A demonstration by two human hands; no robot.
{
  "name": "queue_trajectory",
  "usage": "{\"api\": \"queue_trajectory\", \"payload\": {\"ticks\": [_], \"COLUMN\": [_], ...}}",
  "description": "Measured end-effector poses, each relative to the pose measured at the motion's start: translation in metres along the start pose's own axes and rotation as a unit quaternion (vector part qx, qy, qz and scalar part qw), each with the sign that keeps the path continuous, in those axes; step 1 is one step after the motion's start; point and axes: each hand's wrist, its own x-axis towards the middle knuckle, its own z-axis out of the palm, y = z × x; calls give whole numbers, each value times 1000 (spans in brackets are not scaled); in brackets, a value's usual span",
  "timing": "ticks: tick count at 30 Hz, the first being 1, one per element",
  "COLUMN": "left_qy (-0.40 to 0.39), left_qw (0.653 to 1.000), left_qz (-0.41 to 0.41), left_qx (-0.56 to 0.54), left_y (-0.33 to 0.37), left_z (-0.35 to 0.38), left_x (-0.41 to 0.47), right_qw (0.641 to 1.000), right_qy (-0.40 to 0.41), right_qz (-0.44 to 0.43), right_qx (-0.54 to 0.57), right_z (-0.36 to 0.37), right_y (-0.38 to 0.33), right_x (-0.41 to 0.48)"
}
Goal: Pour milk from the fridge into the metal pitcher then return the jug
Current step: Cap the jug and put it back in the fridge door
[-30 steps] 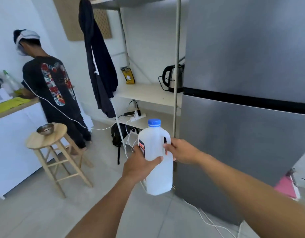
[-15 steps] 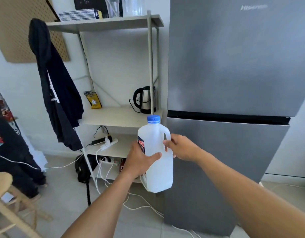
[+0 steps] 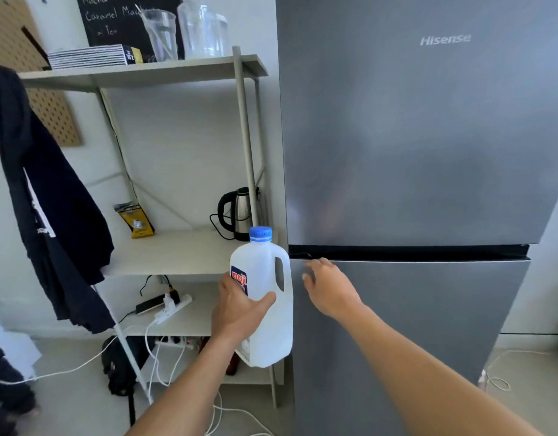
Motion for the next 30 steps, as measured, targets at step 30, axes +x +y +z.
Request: {"api": "queue_trajectory", "payload": {"ticks": [30], "left_qy": [17], "left_qw": [999], "left_qz": [-41], "left_qx": [23], "left_y": [-23], "left_z": [48], "left_x": [45], "right_qw": [989], "right_qy": [12], "right_qz": [-1], "right_qx": [-150], "right_z": [41], "right_y": [31], "right_x": [73]}}
